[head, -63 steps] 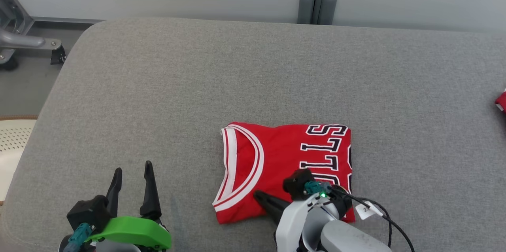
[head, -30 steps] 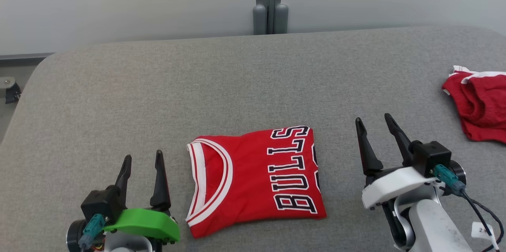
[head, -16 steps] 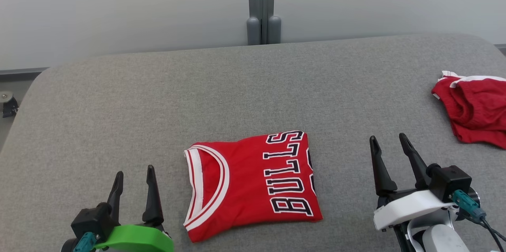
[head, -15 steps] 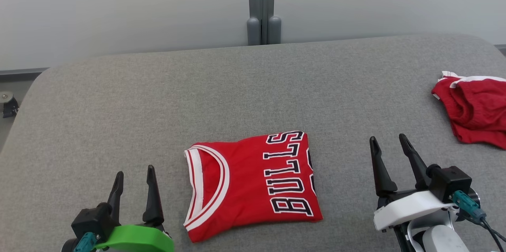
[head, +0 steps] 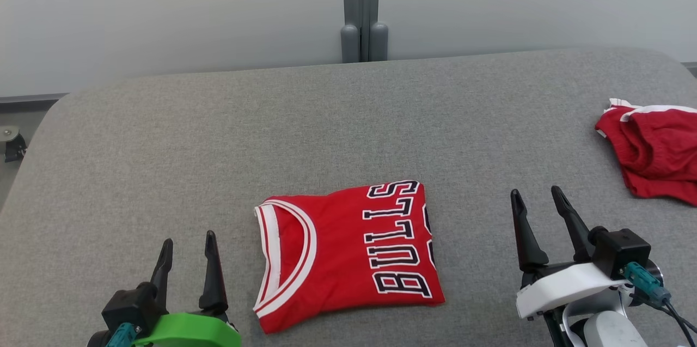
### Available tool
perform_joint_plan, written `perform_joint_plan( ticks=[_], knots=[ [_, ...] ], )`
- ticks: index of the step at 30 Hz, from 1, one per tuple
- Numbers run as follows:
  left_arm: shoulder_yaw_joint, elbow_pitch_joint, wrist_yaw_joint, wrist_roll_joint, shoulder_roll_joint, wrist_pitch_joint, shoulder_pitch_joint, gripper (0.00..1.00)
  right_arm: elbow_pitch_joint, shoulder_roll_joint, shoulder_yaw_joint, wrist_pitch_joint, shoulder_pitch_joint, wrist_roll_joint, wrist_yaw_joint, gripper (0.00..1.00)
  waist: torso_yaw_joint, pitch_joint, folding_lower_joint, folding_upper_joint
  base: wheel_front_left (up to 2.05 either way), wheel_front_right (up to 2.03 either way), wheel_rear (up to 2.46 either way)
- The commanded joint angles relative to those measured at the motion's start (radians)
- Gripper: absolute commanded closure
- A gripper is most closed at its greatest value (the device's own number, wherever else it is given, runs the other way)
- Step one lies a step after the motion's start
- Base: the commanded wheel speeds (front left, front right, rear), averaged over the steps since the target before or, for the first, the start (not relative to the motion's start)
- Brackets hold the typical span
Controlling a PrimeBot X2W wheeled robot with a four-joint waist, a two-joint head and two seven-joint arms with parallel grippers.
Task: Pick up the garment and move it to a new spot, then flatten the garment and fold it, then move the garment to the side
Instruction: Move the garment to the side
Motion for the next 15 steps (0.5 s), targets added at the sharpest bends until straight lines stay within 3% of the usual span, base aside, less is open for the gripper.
perform_joint_plan(
  ticks=[1,8,15],
  knots=[
    [0.003,0.001,-0.004,0.008,0.000,-0.003,0.009,0.00,-0.004,-0.002,-0.002,0.000,0.013,0.003,0.000,0.00,0.000,0.001,0.0000,0.0000,0.00,0.00,0.00],
    [0.007,0.003,-0.004,0.010,-0.003,-0.003,0.008,0.00,0.001,-0.002,-0.004,0.011,0.010,-0.010,0.000,0.00,0.001,0.005,0.0000,0.0000,0.00,0.00,0.00],
    [0.017,0.010,-0.006,0.004,0.001,-0.003,-0.002,0.00,0.045,-0.002,-0.004,0.121,-0.036,-0.023,0.000,0.00,0.010,0.021,0.0000,0.0000,0.00,0.00,0.00]
  ],
)
